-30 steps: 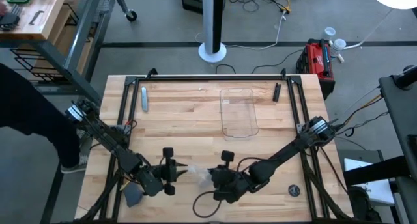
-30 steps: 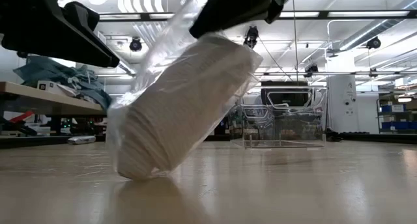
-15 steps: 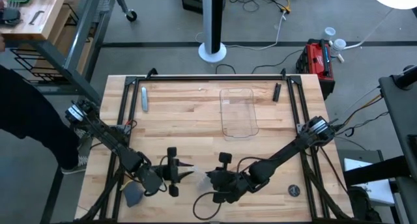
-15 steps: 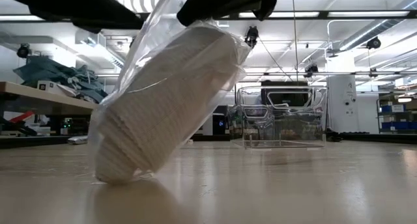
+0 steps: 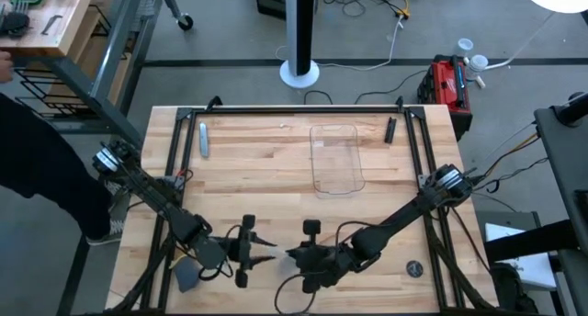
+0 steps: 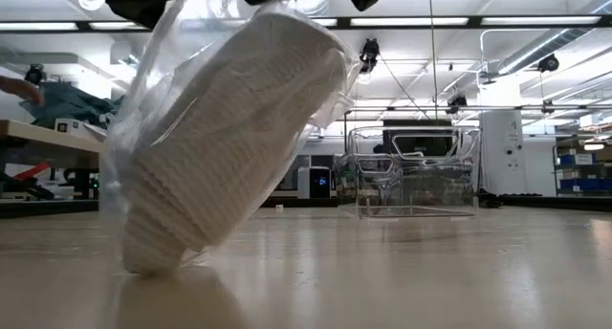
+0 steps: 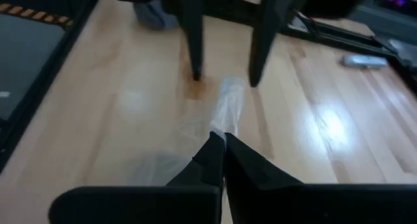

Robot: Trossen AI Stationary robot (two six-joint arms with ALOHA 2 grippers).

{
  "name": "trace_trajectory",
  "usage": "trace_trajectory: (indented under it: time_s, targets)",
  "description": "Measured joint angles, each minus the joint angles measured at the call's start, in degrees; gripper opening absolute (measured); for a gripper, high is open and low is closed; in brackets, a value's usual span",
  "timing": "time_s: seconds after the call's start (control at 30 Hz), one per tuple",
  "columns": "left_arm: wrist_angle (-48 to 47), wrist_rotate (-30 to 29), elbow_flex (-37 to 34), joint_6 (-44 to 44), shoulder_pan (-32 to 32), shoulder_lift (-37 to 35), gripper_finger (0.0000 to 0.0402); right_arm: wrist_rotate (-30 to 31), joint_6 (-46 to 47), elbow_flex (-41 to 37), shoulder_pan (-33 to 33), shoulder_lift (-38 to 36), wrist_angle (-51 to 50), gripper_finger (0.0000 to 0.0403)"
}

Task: Roll bandage
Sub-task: Close the transparent zip bag

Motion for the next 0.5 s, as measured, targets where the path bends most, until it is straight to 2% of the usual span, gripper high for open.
trace_trajectory:
  time_s: [0.5]
  targets:
    - [0.63, 1.49, -0.13, -0.87, 0.23, 0.09, 0.0102, -0.18, -0.48, -0.06, 0.14, 0.00, 1.18, 0.0000]
